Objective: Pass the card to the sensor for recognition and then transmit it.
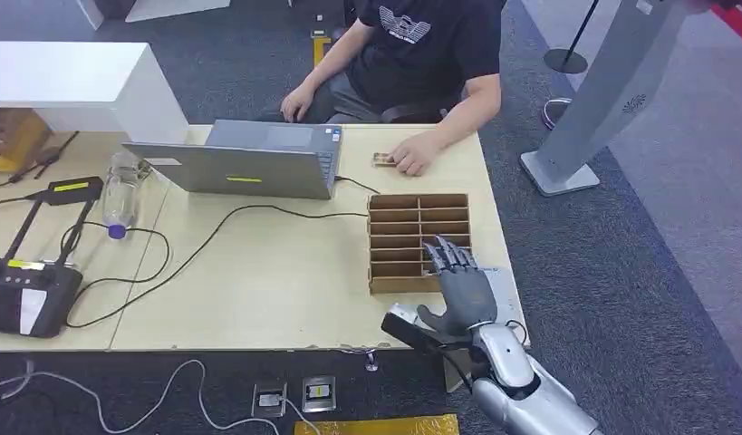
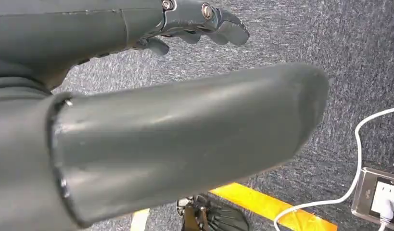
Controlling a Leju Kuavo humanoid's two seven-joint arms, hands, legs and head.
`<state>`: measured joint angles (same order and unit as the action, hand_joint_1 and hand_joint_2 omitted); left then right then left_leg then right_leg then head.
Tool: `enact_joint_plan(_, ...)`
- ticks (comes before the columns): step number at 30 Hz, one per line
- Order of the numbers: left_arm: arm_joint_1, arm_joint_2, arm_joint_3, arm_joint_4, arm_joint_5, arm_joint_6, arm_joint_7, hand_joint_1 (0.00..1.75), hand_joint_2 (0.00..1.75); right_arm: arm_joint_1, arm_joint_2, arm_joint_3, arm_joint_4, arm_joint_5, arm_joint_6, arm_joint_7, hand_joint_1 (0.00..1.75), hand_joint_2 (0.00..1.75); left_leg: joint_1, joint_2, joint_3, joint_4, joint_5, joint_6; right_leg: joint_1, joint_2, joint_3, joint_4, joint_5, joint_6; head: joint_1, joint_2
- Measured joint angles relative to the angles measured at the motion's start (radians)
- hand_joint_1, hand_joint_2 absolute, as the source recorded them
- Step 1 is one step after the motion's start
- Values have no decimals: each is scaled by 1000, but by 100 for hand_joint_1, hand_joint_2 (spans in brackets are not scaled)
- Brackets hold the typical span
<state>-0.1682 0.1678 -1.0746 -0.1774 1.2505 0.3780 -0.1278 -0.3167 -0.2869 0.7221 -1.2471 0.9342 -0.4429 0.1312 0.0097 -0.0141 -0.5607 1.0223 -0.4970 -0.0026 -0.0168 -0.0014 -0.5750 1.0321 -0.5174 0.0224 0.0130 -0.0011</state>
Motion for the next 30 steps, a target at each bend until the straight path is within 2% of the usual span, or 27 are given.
enact_joint_plan(8, 0, 0, 0, 0, 4, 6, 0, 0, 0, -17, 1, 0, 20, 2, -8, -13, 0, 175, 0, 0, 0, 0, 0, 0, 0, 0, 0, 0, 0, 0, 0, 0)
enact_joint_plan(15, 0, 0, 0, 0, 3, -1, 0, 0, 0, -26, 26, 0, 37, 62, 6, 61, 0, 175, 0, 0, 0, 0, 0, 0, 0, 0, 0, 0, 0, 0, 0, 0)
enact_joint_plan(22, 1, 0, 0, 0, -3, -10, 1, 0, 0, -50, 21, -26, 36, 119, 126, 116, 0, 175, 0, 0, 0, 0, 0, 0, 0, -1, 0, 0, 0, 0, 0, 0)
enact_joint_plan(25, 2, 0, 0, 0, -5, -10, 3, 0, 0, -42, -7, -55, -12, 132, 194, 146, 0, 175, 0, 0, 0, 0, 0, 0, 0, 0, 0, 0, 0, 0, 1, 0)
enact_joint_plan(30, 2, 0, 0, 0, -12, -13, 4, 0, 0, -25, -44, -99, -96, 130, 256, 173, 0, 175, 0, 0, 0, 0, 0, 0, 0, 1, 0, -1, 0, 0, 0, 0)
